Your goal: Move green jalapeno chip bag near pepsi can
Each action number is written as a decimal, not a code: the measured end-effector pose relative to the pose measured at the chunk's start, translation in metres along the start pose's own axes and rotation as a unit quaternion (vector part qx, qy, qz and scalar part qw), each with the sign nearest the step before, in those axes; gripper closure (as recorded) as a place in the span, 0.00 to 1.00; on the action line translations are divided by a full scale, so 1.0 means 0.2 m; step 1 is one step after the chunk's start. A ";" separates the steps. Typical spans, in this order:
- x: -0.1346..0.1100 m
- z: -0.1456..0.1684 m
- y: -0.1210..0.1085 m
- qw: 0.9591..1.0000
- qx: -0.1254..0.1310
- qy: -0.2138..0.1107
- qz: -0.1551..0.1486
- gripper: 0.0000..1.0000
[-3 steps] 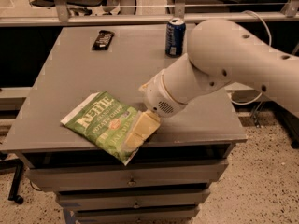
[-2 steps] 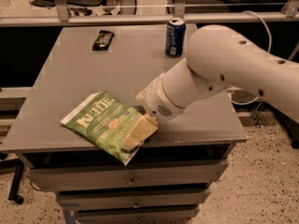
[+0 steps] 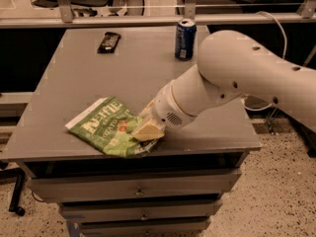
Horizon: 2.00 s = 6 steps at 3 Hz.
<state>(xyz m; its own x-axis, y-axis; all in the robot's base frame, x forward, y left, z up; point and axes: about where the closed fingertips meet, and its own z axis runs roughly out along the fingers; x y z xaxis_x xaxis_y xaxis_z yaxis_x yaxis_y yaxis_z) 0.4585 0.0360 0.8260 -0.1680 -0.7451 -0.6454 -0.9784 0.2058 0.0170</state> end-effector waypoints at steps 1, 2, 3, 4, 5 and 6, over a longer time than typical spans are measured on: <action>-0.02 -0.06 -0.04 1.000 0.013 -0.002 -0.001 0.87; -0.06 -0.23 -0.15 0.999 0.049 -0.004 -0.007 1.00; -0.07 -0.51 -0.33 0.994 0.105 -0.005 -0.012 1.00; -0.07 -0.51 -0.33 0.994 0.105 -0.005 -0.012 1.00; -0.02 -0.54 -0.38 0.992 0.124 -0.006 -0.006 1.00; 0.10 -0.63 -0.53 0.987 0.162 -0.002 0.012 1.00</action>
Offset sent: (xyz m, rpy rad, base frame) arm 0.0556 -0.0590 0.0849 -0.0238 -0.1715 -0.1120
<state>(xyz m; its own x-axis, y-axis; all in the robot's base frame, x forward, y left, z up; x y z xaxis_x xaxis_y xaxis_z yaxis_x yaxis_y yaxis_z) 0.5442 -0.0810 0.9074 -0.1889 -0.7352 -0.6510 -0.8843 0.4156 -0.2128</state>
